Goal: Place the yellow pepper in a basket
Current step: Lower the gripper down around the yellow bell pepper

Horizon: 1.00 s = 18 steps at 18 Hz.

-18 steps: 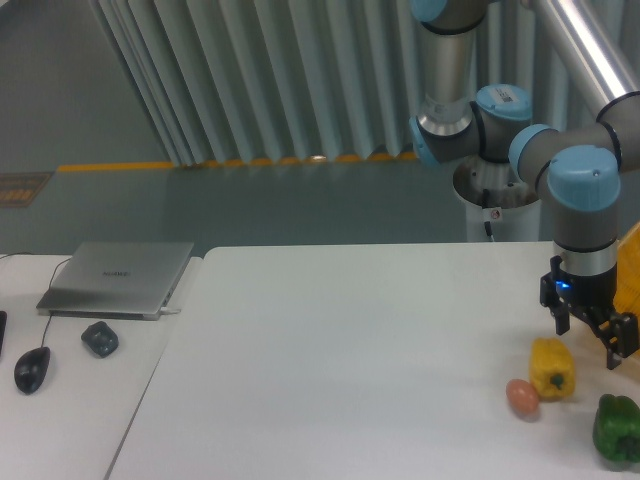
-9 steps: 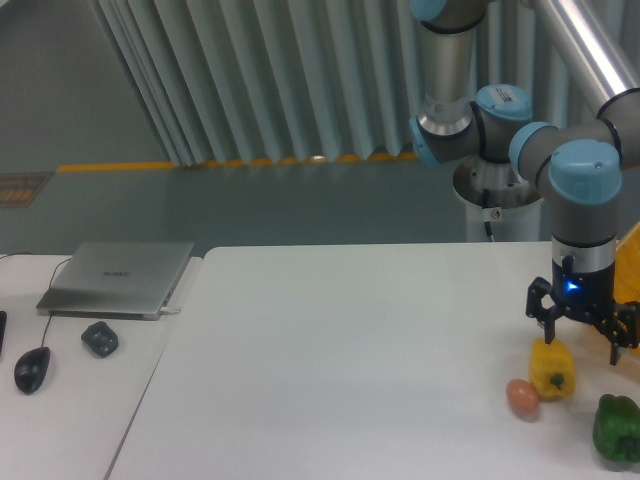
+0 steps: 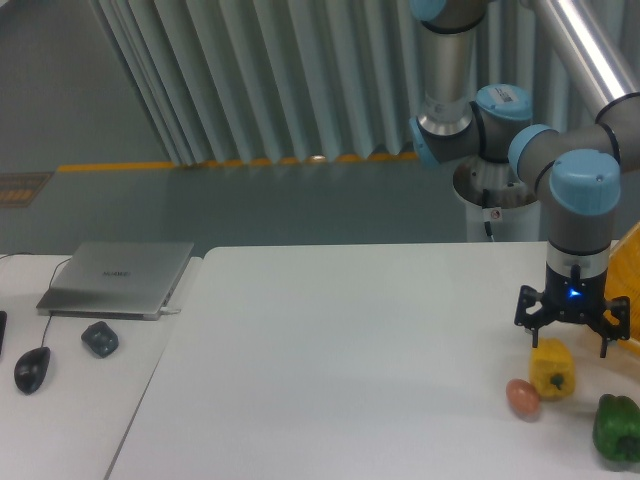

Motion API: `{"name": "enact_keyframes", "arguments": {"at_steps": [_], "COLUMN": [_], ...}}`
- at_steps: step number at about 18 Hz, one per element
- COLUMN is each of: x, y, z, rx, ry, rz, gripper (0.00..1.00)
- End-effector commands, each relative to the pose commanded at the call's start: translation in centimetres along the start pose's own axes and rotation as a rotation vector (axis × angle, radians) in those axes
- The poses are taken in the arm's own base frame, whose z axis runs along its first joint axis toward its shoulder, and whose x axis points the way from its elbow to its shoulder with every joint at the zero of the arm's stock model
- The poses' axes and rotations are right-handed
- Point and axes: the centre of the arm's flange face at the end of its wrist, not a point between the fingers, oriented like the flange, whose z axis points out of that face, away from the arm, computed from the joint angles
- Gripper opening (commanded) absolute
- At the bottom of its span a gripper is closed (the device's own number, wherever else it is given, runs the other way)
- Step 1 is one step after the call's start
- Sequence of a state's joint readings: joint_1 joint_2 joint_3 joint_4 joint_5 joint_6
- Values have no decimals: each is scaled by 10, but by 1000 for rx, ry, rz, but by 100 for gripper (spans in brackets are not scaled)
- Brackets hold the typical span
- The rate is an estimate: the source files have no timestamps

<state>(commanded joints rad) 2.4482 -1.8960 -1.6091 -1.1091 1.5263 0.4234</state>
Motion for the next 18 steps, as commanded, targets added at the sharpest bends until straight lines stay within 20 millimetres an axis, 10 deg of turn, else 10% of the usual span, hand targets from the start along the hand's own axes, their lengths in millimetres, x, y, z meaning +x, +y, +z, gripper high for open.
{"name": "enact_keyframes", "arguments": {"at_steps": [18], "x": [6], "y": [-5], "z": [30], "rx": [-83], "ry": [16], "rz": [31], "gripper": [100]}}
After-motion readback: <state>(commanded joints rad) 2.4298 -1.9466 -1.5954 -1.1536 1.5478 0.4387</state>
